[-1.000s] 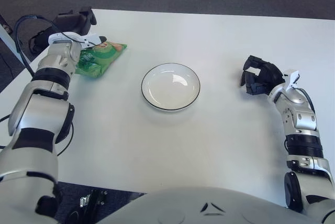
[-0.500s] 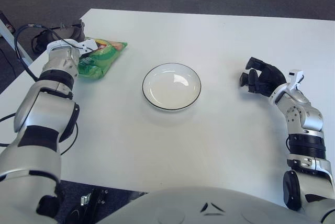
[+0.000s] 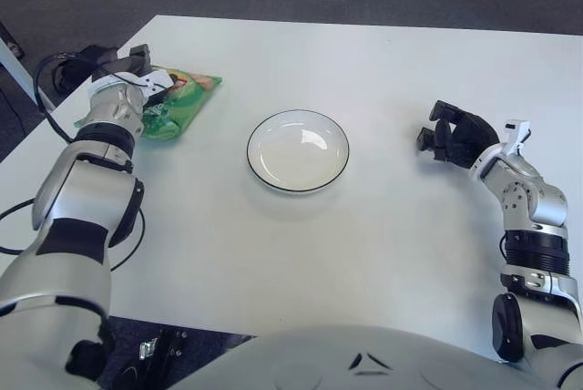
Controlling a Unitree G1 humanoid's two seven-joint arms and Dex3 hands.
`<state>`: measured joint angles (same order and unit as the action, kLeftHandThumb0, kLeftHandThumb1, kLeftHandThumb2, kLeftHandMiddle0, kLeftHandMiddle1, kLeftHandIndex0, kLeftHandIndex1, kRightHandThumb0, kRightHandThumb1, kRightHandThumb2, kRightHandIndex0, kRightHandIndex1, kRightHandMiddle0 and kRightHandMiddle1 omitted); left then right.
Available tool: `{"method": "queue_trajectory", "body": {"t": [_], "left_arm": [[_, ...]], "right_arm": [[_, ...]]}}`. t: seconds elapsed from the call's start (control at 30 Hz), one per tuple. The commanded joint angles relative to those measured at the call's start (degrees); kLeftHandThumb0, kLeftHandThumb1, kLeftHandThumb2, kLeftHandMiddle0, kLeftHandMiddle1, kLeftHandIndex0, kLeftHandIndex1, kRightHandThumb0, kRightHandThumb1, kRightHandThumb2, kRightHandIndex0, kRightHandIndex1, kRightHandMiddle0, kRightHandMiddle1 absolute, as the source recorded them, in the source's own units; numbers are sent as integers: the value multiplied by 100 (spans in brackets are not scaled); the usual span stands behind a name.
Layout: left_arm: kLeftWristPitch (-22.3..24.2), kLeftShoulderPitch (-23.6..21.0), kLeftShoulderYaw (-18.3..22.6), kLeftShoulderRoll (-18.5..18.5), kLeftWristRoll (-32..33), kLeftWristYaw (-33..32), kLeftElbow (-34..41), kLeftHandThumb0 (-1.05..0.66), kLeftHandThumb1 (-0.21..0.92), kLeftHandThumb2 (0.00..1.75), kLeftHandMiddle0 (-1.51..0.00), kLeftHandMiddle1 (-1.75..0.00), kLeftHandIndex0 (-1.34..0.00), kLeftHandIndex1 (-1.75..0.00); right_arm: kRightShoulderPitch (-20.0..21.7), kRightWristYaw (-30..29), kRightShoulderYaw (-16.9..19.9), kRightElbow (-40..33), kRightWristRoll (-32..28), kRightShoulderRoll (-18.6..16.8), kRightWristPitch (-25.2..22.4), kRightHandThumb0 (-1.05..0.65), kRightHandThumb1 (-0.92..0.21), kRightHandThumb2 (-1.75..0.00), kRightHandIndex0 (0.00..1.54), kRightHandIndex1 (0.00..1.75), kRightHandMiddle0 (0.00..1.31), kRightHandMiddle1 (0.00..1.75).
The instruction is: Put the snack into the plate.
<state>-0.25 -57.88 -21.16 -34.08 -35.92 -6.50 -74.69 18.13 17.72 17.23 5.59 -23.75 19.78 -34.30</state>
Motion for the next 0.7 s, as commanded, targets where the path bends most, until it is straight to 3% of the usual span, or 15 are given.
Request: {"method": "queue_trajectory", "body": {"t": [0.0,0.47,0.67], "left_arm": [[-73,131,55,60,120,118,63,-105,92,102,0,0,0,-10],[-141,118,235,86,449,22,432,-105,92,102,0,0,0,-24],[-411,217,463,112,674,-135,642,-105,92,101,0,0,0,-31]], "right_arm": [[14,-50,41,-60,-68,-4,-118,-1,4,-167,85,175,74,160],[2,-76,45,-64,-59,-7,-151,-1,1,-164,83,175,73,159],[2,-113,61,-64,-74,-24,-187,-1,-1,-162,82,175,71,158]]}}
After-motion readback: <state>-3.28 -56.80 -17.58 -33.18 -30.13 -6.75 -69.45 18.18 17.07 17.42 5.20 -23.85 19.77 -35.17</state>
